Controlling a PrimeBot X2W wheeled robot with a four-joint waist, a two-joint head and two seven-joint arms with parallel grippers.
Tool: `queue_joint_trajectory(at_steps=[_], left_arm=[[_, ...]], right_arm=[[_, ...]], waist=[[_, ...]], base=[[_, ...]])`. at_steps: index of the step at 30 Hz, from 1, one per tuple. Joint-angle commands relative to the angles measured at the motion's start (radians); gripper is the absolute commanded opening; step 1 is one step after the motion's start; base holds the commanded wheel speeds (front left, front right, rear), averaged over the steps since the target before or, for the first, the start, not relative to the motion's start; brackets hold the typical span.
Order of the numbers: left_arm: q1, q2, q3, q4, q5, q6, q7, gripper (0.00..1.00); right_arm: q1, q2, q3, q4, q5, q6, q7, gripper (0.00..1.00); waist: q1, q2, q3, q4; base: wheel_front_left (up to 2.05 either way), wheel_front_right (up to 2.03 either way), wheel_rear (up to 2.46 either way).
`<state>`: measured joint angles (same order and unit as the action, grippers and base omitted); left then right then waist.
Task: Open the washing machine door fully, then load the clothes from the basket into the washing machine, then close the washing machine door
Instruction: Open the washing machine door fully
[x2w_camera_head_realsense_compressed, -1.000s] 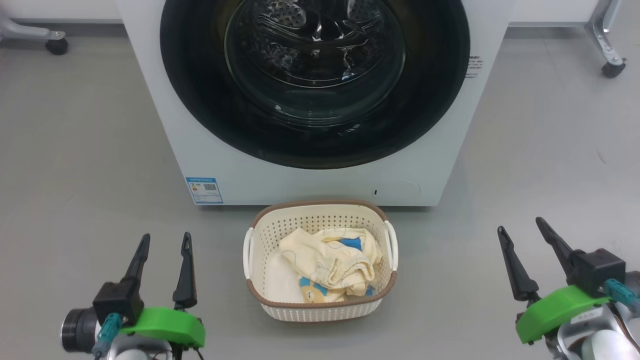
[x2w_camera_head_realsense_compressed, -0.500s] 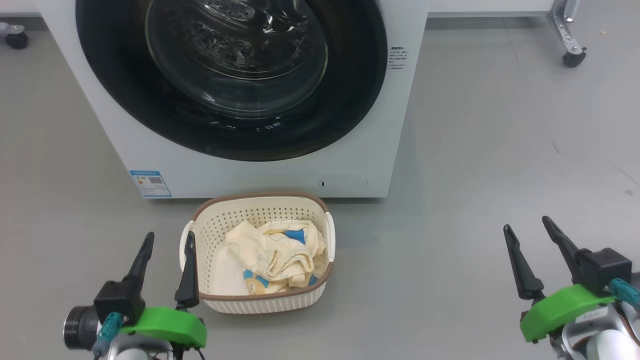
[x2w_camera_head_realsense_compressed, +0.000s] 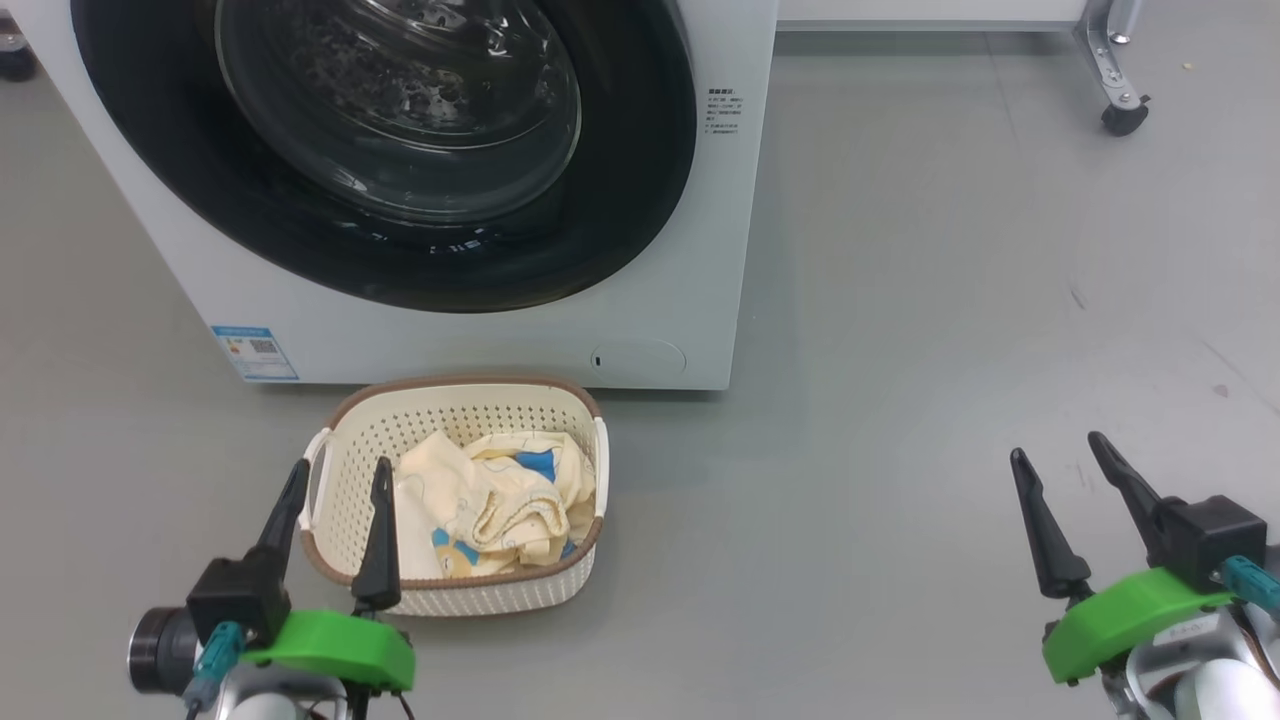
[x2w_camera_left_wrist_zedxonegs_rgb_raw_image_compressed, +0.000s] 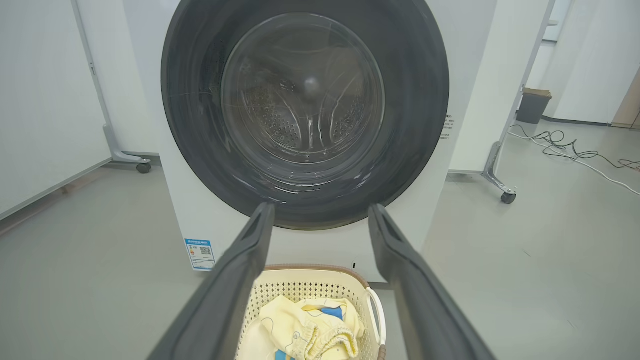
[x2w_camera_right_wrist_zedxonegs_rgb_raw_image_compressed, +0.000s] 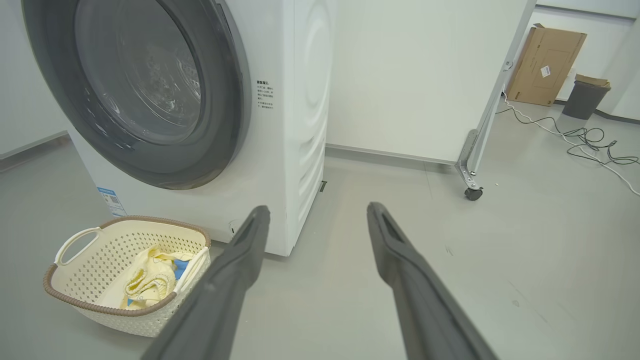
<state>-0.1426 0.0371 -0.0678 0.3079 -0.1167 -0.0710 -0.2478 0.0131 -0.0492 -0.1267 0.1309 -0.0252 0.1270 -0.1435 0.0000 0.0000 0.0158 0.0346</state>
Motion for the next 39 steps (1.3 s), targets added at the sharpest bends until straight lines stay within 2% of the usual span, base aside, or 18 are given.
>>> queue_joint_trajectory(at_steps=[1, 25, 39], left_arm=[[-0.054, 0.014, 0.037, -0.038, -0.001, -0.003, -0.014, 1.0], [-0.05, 0.014, 0.038, -0.035, 0.002, -0.009, -0.014, 1.0], [-0.127, 0.013, 0.014, -0.055, -0.003, -0.019, -0.014, 1.0]], right_arm=[[-0.04, -0.007, 0.02, -0.036, -0.005, 0.004, -0.002, 1.0], [-0.045, -0.004, 0.015, -0.034, -0.008, 0.004, -0.003, 1.0], [-0.181, -0.002, -0.078, -0.035, 0.081, 0.004, 0.008, 1.0]], waist=[[0.0, 0.0, 0.0, 0.0], [0.0, 0.0, 0.008, -0.005], [0.0, 0.0, 0.157, 0.03]], base=[[0.34, 0.34, -0.68], [0.02, 0.02, -0.05], [0.0, 0.0, 0.0]])
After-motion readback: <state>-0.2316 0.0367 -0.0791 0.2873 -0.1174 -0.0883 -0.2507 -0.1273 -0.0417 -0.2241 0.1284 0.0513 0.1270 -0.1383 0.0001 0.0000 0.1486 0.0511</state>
